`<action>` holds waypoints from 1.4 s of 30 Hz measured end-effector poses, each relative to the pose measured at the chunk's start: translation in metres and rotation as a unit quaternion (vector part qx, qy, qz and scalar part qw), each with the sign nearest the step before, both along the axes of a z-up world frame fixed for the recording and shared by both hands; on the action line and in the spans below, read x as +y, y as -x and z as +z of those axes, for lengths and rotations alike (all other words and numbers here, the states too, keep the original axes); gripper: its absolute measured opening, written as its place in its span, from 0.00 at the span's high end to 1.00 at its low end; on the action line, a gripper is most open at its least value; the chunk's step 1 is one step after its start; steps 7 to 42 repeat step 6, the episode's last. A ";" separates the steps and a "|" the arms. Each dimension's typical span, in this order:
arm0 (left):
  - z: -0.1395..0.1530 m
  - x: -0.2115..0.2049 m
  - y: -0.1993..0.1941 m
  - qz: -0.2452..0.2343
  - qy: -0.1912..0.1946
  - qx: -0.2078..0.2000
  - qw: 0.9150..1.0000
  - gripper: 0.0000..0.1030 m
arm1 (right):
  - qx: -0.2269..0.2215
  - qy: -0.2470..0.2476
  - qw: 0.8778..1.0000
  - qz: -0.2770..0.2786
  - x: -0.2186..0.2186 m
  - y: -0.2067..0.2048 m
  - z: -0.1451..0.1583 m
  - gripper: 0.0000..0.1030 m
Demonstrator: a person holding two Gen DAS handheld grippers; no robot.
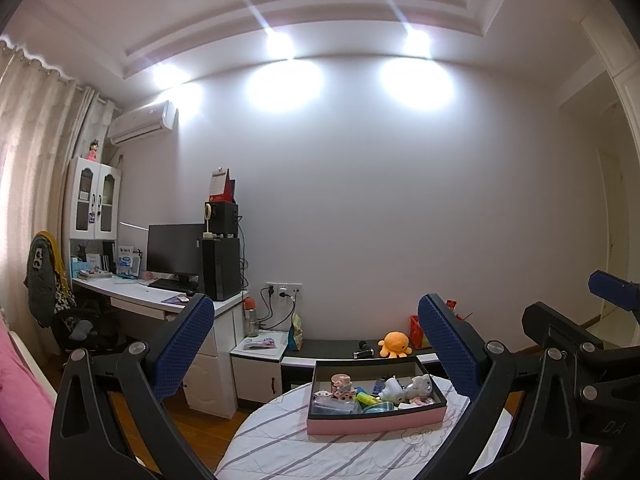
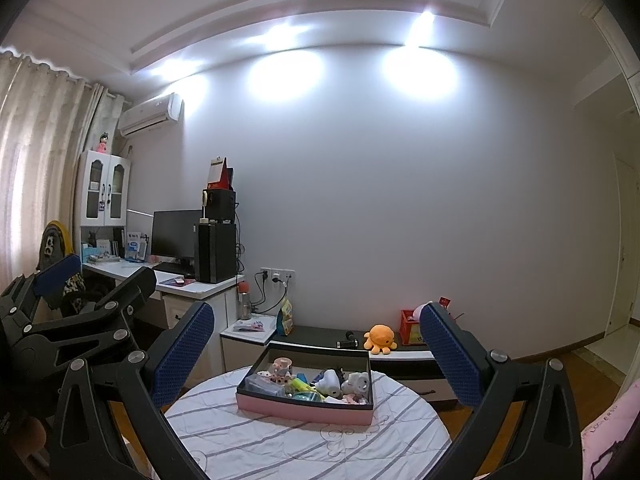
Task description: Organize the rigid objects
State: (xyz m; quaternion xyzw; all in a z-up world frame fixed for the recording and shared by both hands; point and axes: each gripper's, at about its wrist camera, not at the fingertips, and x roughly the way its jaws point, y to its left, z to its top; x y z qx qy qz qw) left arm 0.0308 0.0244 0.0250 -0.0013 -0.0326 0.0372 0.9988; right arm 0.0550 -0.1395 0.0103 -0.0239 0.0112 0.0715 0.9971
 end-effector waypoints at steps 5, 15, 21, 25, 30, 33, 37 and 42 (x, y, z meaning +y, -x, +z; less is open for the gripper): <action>-0.002 0.001 0.000 0.000 -0.002 0.001 1.000 0.00 | 0.002 0.000 1.000 -0.003 0.000 -0.001 -0.001 0.00; -0.002 0.000 0.000 -0.001 -0.001 0.001 1.000 0.00 | 0.002 -0.001 1.000 -0.003 0.000 -0.001 -0.001 0.00; -0.002 0.000 0.000 -0.001 -0.001 0.001 1.000 0.00 | 0.002 -0.001 1.000 -0.003 0.000 -0.001 -0.001 0.00; -0.002 0.000 0.000 -0.001 -0.001 0.001 1.000 0.00 | 0.002 -0.001 1.000 -0.003 0.000 -0.001 -0.001 0.00; -0.002 0.000 0.000 -0.001 -0.001 0.001 1.000 0.00 | 0.002 -0.001 1.000 -0.003 0.000 -0.001 -0.001 0.00; -0.002 0.000 0.000 -0.001 -0.001 0.001 1.000 0.00 | 0.002 -0.001 1.000 -0.003 0.000 -0.001 -0.001 0.00; -0.002 0.000 0.000 -0.001 -0.001 0.001 1.000 0.00 | 0.002 -0.001 1.000 -0.003 0.000 -0.001 -0.001 0.00; -0.002 0.000 0.000 -0.001 -0.001 0.001 1.000 0.00 | 0.002 -0.001 1.000 -0.003 0.000 -0.001 -0.001 0.00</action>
